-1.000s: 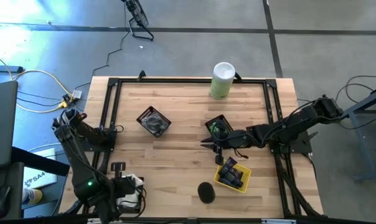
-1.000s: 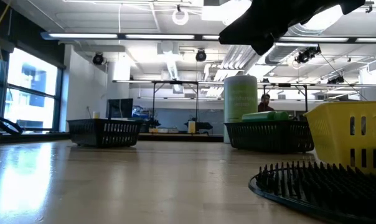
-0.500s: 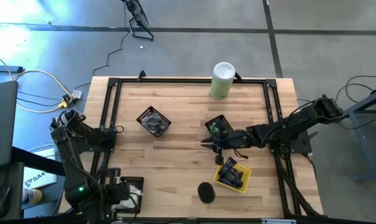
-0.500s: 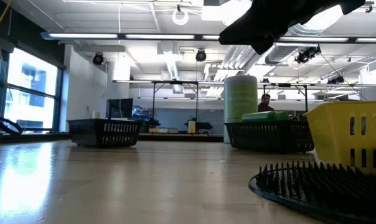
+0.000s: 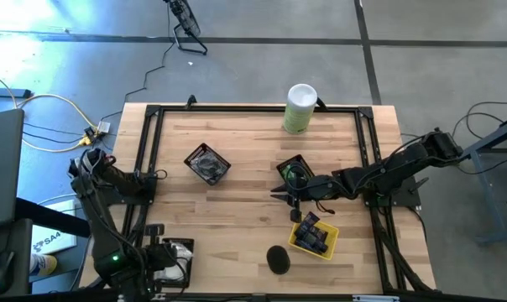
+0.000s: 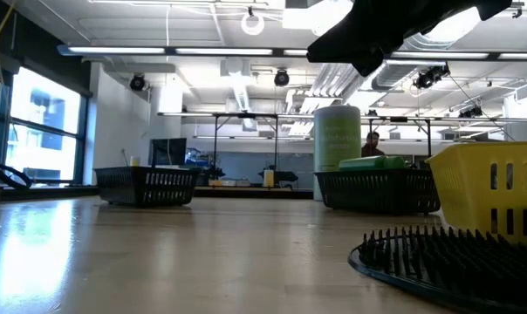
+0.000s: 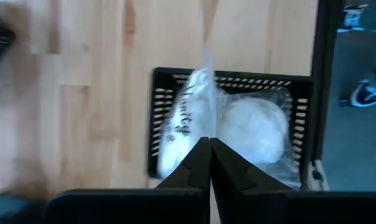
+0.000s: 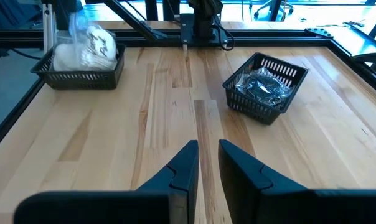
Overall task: Pick & Place Travel size toiletries
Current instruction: Put the cotton pack into the bottom left black bin, then adjust the yellow bin
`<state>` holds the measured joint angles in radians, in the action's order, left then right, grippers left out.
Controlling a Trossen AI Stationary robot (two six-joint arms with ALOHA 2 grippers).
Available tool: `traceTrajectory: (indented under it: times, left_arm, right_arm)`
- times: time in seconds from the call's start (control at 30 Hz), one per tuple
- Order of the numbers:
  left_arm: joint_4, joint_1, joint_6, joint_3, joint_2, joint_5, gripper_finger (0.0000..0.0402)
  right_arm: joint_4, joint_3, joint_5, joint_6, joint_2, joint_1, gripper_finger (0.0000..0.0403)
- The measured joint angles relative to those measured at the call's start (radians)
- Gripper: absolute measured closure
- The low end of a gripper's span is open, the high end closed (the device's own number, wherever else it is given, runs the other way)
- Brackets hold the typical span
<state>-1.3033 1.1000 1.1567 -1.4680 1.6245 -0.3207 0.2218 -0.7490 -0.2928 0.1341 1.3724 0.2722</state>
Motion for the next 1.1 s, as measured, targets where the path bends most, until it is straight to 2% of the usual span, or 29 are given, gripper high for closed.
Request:
traceTrajectory:
  times: [0.1, 0.67, 1.1]
  left_arm:
    - [0.055, 0.0, 0.0, 0.038, 0.002, 0.013, 0.0402]
    - [0.046, -0.001, 0.033, 0.047, 0.001, 0.041, 0.0397]
    - [0.04, -0.001, 0.061, 0.047, 0.001, 0.043, 0.031]
  right_arm:
    - [0.0, 0.0, 0.0, -0.004, 0.0, 0.0, 0.0348]
    - [0.0, 0.0, 0.0, -0.006, 0.0, 0.0, 0.0348]
    - [0.0, 0.0, 0.0, -0.007, 0.0, 0.0, 0.0348]
